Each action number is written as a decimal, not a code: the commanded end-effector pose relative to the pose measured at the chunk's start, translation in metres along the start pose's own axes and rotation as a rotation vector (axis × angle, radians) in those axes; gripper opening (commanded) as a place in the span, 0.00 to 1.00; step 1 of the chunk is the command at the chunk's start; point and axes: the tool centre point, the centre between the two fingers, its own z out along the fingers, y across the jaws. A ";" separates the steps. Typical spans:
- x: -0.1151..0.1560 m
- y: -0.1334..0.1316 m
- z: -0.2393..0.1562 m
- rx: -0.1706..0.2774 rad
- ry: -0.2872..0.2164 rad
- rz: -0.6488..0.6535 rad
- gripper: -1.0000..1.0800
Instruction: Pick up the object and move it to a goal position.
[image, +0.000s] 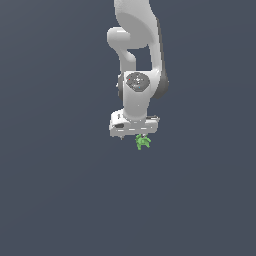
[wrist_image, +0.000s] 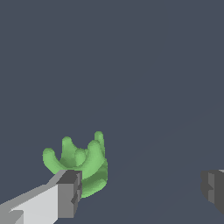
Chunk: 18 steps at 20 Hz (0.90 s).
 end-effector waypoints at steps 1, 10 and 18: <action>-0.006 -0.021 0.009 0.006 0.008 -0.057 0.96; -0.020 -0.059 0.025 0.019 0.023 -0.162 0.96; -0.021 -0.059 0.034 0.019 0.022 -0.162 0.96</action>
